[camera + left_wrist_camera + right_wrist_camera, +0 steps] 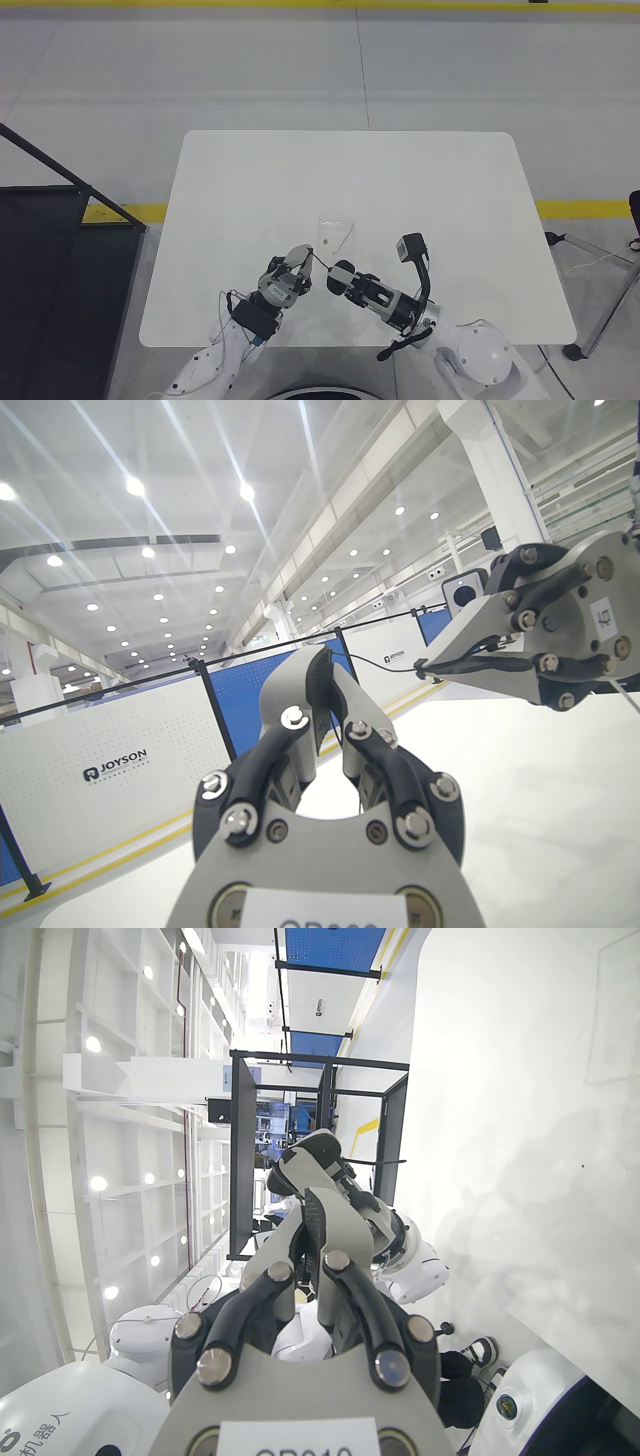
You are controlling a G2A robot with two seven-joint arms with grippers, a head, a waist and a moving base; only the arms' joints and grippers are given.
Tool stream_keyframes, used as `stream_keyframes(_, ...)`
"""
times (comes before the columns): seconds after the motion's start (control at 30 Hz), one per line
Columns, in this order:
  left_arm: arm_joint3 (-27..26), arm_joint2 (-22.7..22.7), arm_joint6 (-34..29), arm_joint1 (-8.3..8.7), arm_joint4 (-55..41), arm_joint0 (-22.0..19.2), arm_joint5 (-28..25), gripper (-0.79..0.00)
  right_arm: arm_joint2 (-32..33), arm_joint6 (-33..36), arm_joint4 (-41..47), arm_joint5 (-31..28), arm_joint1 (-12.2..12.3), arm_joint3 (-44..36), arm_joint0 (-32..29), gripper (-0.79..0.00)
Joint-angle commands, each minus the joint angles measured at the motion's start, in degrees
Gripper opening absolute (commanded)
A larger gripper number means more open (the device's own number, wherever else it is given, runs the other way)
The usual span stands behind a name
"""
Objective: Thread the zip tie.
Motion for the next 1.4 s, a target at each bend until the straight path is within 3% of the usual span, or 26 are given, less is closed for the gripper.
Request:
stream_keyframes(0.0, 0.0, 0.0, 0.0, 0.0, 0.0, 0.0, 0.0, -0.785, 0.0, 0.1, 0.2, -0.3, 0.0, 0.0, -0.1, -0.785)
stream_keyframes(0.3, 0.0, 0.0, 0.0, 0.0, 0.0, 0.0, 0.0, -0.785, 0.3, 0.3, 1.2, -3.3, -0.2, 0.4, -0.8, -0.785)
stream_keyframes(0.93, -1.9, -0.4, -1.7, 0.14, 1.3, 0.8, -2.3, -0.785, -0.5, -0.6, 1.5, -3.3, -0.9, 1.2, 0.3, -0.785)
stream_keyframes(1.37, -2.0, -0.6, -1.9, 0.1, 2.2, 1.0, -2.7, -0.785, 0.8, -0.1, 5.0, -8.2, -1.2, 1.8, -0.9, -0.785)
